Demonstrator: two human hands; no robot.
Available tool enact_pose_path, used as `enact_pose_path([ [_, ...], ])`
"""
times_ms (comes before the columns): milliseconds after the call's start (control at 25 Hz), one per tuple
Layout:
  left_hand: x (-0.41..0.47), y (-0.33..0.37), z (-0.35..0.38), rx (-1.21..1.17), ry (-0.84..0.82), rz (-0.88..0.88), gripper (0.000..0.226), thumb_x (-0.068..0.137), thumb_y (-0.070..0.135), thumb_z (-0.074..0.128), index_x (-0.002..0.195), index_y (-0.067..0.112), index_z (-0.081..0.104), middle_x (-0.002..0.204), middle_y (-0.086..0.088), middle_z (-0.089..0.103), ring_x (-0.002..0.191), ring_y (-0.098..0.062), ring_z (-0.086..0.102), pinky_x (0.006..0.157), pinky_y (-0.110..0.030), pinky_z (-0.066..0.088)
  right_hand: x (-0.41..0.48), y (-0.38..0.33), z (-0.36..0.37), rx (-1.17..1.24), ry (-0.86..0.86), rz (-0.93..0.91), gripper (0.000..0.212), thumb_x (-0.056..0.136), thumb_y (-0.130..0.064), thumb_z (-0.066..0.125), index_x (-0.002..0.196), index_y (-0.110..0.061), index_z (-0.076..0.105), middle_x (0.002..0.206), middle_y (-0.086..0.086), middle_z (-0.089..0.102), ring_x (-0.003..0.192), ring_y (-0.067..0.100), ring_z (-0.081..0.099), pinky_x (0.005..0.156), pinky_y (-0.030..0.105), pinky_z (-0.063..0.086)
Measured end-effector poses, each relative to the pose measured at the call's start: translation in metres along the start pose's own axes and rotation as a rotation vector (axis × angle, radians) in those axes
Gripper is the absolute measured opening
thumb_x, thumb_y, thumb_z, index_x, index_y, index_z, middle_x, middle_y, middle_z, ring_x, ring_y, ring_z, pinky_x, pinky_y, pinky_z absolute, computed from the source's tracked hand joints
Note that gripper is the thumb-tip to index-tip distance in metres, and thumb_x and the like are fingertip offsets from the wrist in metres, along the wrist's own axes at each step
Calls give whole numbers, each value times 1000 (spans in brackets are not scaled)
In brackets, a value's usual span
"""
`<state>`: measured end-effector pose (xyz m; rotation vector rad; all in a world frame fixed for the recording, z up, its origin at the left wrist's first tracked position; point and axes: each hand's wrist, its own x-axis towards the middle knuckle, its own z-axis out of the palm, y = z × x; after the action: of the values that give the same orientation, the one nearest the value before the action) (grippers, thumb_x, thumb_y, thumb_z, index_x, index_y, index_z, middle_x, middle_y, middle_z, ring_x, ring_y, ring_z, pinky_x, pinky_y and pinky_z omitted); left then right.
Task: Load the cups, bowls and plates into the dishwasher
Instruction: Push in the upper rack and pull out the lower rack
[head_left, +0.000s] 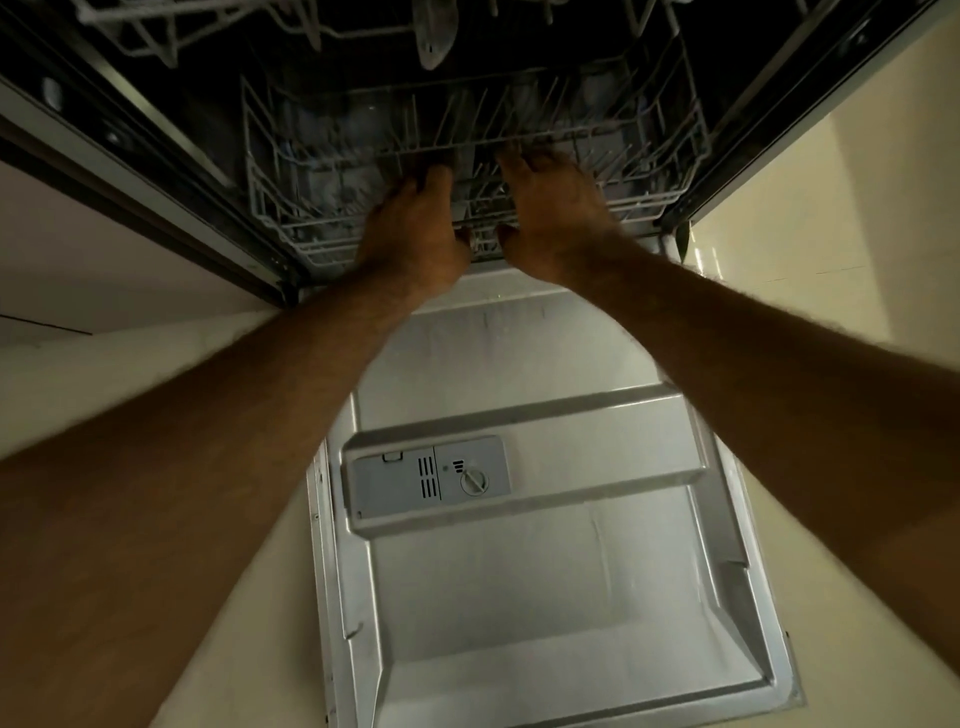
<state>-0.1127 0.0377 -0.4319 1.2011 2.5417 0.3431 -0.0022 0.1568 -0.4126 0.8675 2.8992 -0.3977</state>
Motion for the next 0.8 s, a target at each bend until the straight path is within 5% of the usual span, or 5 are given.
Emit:
enact_pose_path([
  [200, -48, 5, 1, -7, -56, 17, 58, 94, 30, 69, 144, 17, 43, 127, -14, 63, 114, -33, 62, 88, -42, 55, -44, -4, 6, 70, -7, 9, 54, 88, -20, 70, 138, -25, 50, 135, 3, 56, 121, 24, 56, 93, 34, 50],
  [440, -141, 23, 8, -36, -146, 11, 55, 95, 33, 68, 141, 13, 45, 134, -13, 59, 120, -31, 59, 99, -43, 52, -131, -9, 9, 88, -84, 9, 55, 93, -30, 66, 144, -17, 50, 142, 5, 56, 133, 25, 48, 110, 37, 41],
  [800, -258, 57, 20, -74, -215, -53, 47, 94, 33, 67, 133, 14, 49, 127, -9, 61, 113, -28, 61, 96, -40, 51, -251, -17, 25, 163, -95, 31, 46, 87, -23, 71, 131, -11, 64, 123, 7, 69, 116, 27, 60, 101, 38, 50],
])
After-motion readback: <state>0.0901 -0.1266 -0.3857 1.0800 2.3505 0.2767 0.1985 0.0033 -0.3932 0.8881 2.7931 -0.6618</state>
